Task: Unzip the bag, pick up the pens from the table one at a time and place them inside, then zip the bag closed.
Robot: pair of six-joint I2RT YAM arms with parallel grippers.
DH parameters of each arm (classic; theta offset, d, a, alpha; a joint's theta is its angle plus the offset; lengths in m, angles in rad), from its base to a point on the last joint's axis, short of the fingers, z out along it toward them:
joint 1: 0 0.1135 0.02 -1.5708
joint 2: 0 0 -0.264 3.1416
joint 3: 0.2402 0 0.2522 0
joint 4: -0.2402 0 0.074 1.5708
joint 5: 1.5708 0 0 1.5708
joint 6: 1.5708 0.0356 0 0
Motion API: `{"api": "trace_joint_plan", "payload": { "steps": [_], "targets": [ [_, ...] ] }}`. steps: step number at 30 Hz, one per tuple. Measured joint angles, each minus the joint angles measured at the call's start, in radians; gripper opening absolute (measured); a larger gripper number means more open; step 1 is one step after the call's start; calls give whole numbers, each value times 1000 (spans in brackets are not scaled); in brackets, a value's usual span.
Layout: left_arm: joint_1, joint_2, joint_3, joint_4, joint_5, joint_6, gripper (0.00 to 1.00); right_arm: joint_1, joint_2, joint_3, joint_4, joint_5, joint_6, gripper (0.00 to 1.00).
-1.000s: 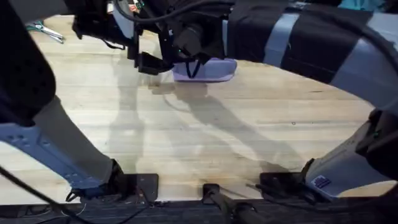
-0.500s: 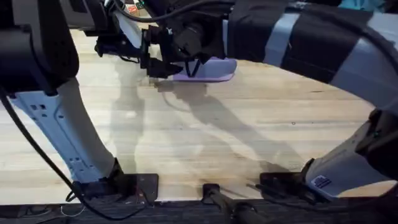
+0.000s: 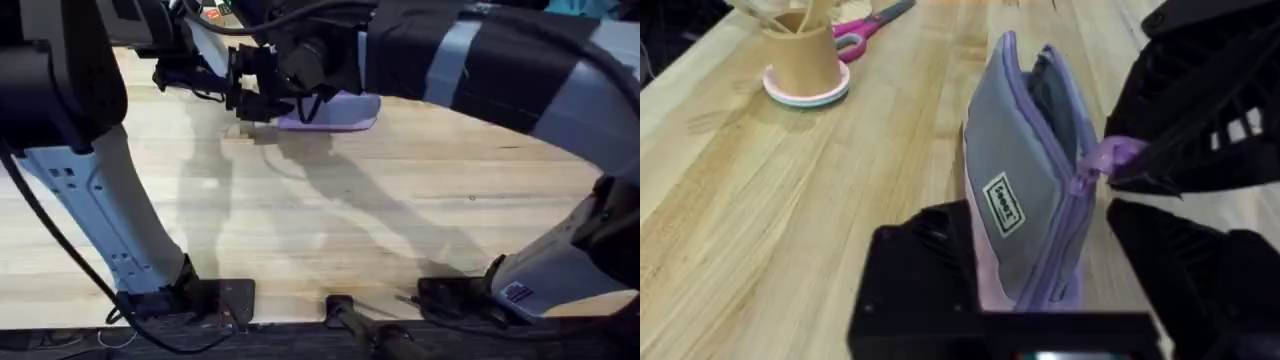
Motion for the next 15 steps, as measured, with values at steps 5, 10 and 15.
{"api": "trace_joint_plan", "payload": {
  "steps": [5, 10, 15],
  "targets": [
    [0, 0, 0, -5, -1, -20, 255, 0, 0, 0, 3, 0, 0, 31],
    [-5, 0, 0, -3, -2, -21, 45, -1, 0, 0, 1, 0, 0, 31],
    [-5, 0, 0, -2, -8, -21, 45, -23, 0, 0, -32, -2, 0, 31]
  ]
}}
